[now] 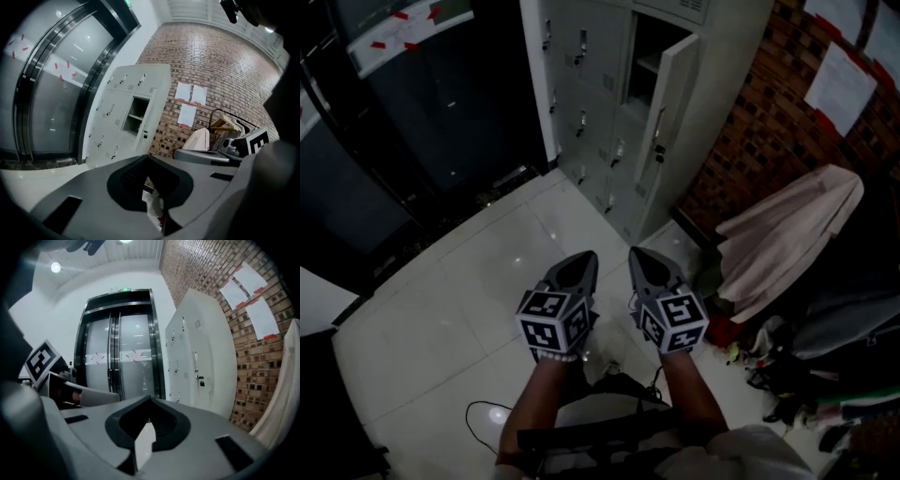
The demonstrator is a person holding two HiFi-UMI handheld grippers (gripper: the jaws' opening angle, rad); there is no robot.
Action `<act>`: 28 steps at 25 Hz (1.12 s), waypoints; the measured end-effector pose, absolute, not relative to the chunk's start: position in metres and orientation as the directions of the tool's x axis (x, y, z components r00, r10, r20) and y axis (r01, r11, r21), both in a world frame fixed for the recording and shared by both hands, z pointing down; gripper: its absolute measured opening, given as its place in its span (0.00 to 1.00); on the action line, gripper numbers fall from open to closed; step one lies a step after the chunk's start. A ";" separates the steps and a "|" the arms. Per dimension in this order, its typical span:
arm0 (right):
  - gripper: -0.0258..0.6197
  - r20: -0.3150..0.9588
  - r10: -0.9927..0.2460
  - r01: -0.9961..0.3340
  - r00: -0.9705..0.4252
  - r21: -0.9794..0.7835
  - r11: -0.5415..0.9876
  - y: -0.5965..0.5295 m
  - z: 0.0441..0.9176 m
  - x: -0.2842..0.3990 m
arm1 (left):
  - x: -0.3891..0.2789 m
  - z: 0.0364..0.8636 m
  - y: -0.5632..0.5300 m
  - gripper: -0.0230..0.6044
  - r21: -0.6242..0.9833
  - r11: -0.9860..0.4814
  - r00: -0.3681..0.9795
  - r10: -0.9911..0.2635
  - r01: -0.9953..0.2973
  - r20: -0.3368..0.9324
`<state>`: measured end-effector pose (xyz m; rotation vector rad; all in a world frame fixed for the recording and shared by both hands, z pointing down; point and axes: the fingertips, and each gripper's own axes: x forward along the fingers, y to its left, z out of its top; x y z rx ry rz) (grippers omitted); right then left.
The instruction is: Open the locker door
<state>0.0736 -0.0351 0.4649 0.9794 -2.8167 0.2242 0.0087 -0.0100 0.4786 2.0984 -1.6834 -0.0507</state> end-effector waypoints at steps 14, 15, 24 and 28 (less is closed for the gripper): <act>0.04 0.161 -0.668 -0.686 -0.726 -0.102 0.721 0.057 0.449 0.060 | -0.004 0.465 0.075 0.02 0.351 -0.248 0.341 -0.911 -0.903 0.232; 0.04 0.162 -0.675 -0.692 -0.720 -0.105 0.714 0.065 0.449 0.058 | -0.008 0.466 0.083 0.02 0.346 -0.254 0.345 -0.909 -0.903 0.234; 0.04 0.163 -0.734 -0.751 -0.659 -0.095 0.653 0.112 0.445 0.053 | -0.025 0.465 0.126 0.02 0.333 -0.311 0.396 -0.890 -0.890 0.228; 0.04 0.154 -0.732 -0.747 -0.664 -0.094 0.658 0.121 0.441 0.041 | -0.034 0.460 0.136 0.02 0.334 -0.315 0.397 -0.893 -0.888 0.213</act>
